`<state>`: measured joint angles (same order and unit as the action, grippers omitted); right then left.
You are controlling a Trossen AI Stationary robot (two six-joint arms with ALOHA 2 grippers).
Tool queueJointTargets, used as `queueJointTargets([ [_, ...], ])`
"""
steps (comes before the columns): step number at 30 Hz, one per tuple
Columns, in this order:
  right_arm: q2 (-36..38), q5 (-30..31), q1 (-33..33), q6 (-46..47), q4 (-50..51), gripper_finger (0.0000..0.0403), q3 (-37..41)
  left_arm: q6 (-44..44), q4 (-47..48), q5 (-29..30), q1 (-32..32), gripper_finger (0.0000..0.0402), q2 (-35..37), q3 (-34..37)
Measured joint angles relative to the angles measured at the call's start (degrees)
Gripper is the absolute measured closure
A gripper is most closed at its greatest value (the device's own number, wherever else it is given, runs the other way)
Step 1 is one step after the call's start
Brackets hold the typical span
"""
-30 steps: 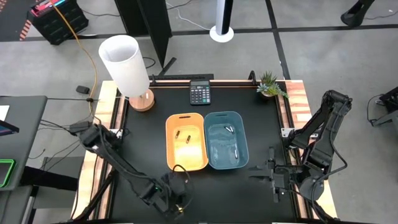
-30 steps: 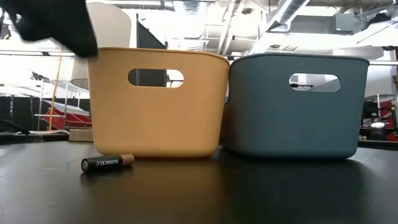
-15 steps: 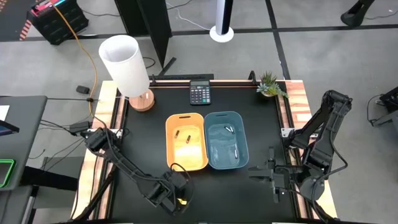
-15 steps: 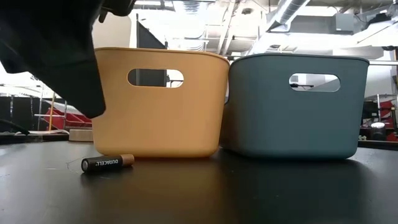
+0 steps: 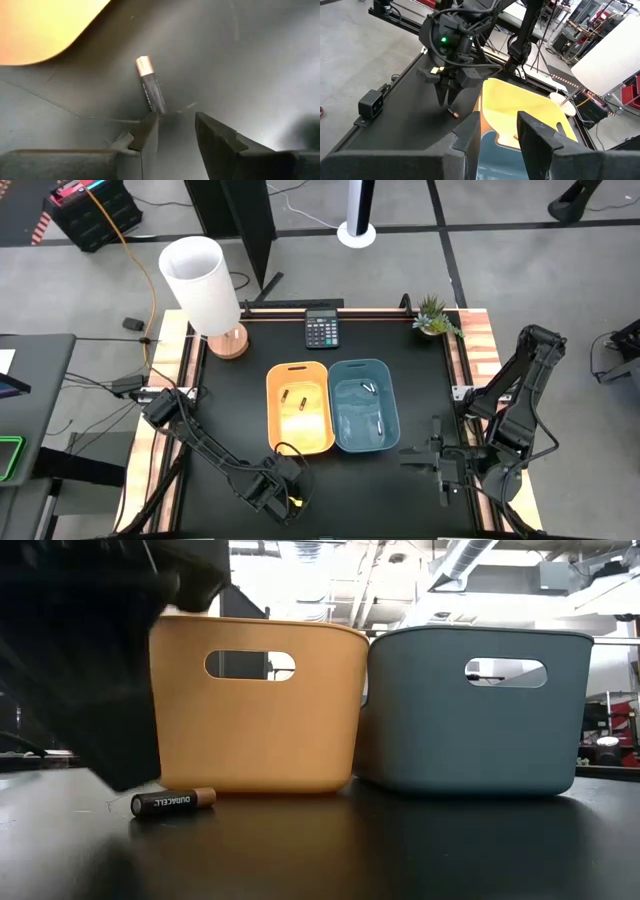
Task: Sort batteries
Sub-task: Put the black battery into the yellow bin
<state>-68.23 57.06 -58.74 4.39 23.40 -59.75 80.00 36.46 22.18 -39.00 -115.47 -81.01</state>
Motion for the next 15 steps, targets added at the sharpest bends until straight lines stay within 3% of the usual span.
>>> queueJointTargets([
  [7,0.0,0.0,0.0,0.0,0.1,0.0262,0.0,2.5,-1.4,2.8,0.2,0.028,-1.8,0.0],
  [15,0.0,0.0,0.0,0.1,0.1,0.0262,0.0,4.5,-1.6,2.0,0.4,0.0287,-2.4,-0.1],
])
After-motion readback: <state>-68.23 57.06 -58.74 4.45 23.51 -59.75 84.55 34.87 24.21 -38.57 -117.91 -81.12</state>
